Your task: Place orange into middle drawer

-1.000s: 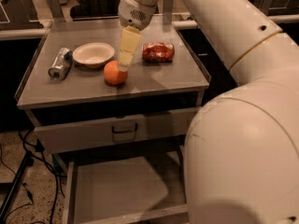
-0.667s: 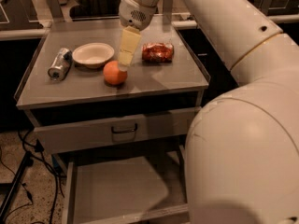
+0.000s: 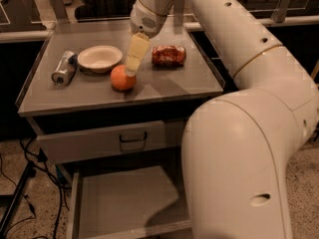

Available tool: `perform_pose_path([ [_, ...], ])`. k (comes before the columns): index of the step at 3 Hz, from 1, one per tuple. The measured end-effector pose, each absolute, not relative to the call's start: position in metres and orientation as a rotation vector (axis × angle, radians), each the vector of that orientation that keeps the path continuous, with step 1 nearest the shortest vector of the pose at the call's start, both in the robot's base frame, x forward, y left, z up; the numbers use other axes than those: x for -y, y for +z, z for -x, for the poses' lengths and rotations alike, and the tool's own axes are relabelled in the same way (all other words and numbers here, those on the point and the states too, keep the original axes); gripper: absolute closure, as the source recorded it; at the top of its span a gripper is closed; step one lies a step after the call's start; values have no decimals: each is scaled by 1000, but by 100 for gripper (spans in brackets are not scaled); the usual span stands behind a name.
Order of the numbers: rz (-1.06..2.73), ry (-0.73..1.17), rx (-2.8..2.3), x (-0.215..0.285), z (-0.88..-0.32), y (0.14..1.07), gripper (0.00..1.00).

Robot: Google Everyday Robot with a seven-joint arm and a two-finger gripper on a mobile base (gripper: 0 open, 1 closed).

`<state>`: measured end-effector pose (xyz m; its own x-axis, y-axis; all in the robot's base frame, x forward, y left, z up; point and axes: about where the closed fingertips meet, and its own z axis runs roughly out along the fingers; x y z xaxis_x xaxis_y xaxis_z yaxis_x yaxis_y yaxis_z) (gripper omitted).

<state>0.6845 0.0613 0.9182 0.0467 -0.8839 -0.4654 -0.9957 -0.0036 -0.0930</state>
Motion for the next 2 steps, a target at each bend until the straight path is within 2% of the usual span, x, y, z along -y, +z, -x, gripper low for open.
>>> perform_pose_path([
  [2,1975,404,-1916,-75,-689,905,0],
])
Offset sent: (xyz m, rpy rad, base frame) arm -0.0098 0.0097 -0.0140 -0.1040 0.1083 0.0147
